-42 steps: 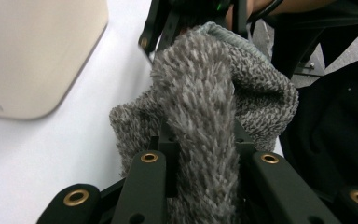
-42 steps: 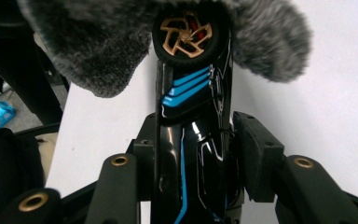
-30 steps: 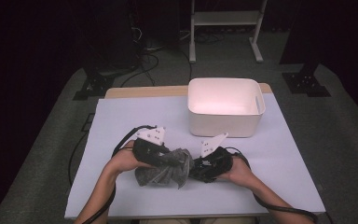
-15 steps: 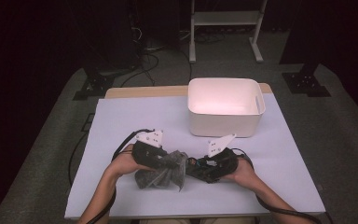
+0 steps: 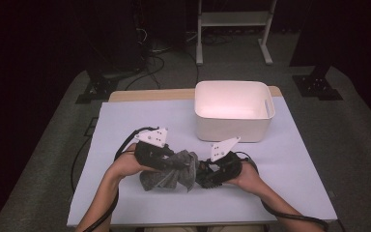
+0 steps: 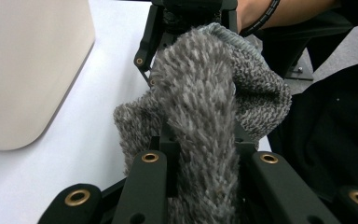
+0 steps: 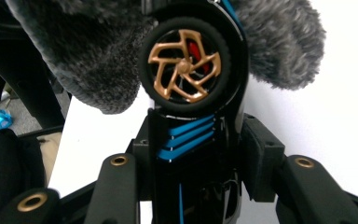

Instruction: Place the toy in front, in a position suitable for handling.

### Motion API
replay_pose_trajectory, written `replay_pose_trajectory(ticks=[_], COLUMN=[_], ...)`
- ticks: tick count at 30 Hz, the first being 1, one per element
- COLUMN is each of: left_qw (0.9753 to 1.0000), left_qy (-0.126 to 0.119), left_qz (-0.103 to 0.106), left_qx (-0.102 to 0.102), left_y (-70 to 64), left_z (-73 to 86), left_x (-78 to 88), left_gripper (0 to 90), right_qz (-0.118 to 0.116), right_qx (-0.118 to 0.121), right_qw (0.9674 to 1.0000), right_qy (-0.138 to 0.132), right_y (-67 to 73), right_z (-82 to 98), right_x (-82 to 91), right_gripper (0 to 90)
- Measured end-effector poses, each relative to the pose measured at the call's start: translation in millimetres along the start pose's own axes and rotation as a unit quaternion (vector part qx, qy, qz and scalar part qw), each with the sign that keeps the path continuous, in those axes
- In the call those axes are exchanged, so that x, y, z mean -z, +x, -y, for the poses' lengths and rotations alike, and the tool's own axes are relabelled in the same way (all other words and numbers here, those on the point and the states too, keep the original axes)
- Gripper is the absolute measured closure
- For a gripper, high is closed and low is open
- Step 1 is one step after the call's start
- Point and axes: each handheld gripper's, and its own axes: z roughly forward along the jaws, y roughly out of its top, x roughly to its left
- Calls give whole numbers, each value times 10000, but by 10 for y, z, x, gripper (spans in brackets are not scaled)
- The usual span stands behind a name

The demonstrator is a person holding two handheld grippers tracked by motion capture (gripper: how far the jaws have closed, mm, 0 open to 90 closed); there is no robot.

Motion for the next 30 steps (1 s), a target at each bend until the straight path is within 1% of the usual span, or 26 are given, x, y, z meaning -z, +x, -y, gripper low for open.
replay_pose_trajectory(ticks=[4, 10, 11, 13, 14, 17, 19, 24, 26, 27, 28, 29, 30], left_qw=[10000, 9998, 9998, 9997, 9997, 9998, 9999, 10000, 10000, 9999, 9998, 9999, 10000], left_qy=[61, 97, 90, 102, 65, 20, 35, -44, 30, 101, 173, 140, 60], left_qz=[5, 15, 28, 32, 38, 58, 49, 16, -3, -9, -15, 37, 51], left_qx=[21, 153, 193, 201, 217, 164, 122, -23, -42, -48, -16, -4, 17], left_y=[10, 31, 33, 35, 32, 28, 25, -10, -19, -18, -19, -12, -8], left_z=[19, 112, 131, 154, 156, 123, 80, -45, -55, -49, -36, -20, -7], left_x=[-7, -26, -34, -50, -55, -56, -45, 53, 56, 43, 19, 4, 3], left_gripper=[746, 746, 746, 745, 746, 747, 747, 747, 746, 746, 747, 746, 746], right_qz=[48, 101, 112, 121, 122, 139, 147, -11, -28, -41, -20, 17, -18], right_qx=[36, 34, 25, 35, 27, -8, -79, -110, -85, -111, -82, -70, -102], right_qw=[10000, 9999, 9999, 9999, 9999, 9999, 9999, 9998, 9998, 9998, 9999, 10000, 9999], right_qy=[75, 60, 62, 65, 74, 59, 19, -168, -203, -181, -136, -59, -125], right_y=[16, 35, 36, 39, 43, 42, 39, 27, 24, 25, 21, 24, 21], right_z=[9, 29, 34, 40, 41, 38, 27, -41, -58, -56, -44, -26, -11], right_x=[32, 62, 70, 80, 84, 85, 74, 38, 28, 22, 13, 1, 5], right_gripper=[548, 549, 549, 550, 550, 551, 552, 552, 552, 551, 551, 549, 546])
